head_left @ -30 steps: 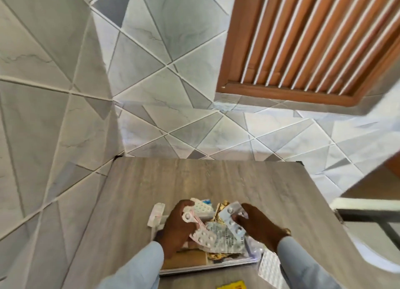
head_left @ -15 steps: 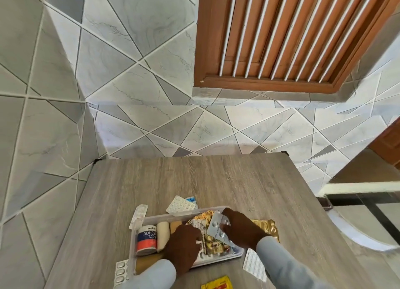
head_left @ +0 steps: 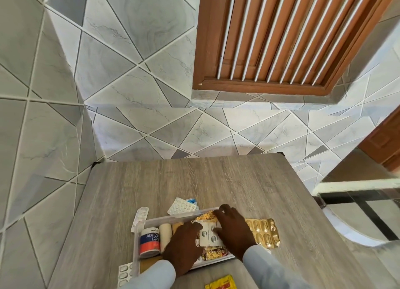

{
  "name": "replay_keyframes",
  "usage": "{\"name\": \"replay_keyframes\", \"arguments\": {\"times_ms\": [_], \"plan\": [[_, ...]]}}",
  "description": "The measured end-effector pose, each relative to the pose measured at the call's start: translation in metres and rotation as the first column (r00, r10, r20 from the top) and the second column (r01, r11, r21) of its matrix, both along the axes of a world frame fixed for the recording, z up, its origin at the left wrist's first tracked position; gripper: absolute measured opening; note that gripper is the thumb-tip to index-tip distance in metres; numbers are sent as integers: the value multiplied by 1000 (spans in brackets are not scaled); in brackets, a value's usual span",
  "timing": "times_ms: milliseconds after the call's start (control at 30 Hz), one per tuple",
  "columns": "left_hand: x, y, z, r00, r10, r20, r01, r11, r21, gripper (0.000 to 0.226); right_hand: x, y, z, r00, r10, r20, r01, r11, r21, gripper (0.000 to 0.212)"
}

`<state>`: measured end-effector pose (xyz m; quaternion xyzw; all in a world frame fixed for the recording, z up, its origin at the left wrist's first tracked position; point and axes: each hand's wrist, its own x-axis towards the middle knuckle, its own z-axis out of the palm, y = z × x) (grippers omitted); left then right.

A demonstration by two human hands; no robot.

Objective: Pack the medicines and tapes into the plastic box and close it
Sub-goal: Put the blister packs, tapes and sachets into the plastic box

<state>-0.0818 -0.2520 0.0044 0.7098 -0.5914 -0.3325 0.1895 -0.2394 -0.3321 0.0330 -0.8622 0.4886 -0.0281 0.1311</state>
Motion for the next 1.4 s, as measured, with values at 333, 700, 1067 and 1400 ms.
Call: {"name": "replay_keyframes", "arguments": {"times_ms": [333,700,1067,1400], "plan": [[15,-4,10,967,-178,181,205,969,-140,36,-20,24,-5,992,-106,66,102,993,51,32],[147,-71,3,879,450,157,-468,877,106,49,-10,-64,19,857,-366,363,276,921,275,36],[177,-62,-27,810,506,298,-587,686,431,84,117,-134,-25,970,124,-210,-5,872,490,88],[175,-62,-7,808,571,146,-589,775,227,16,149,-123,-46,961,119,-251,16,879,477,73]]}}
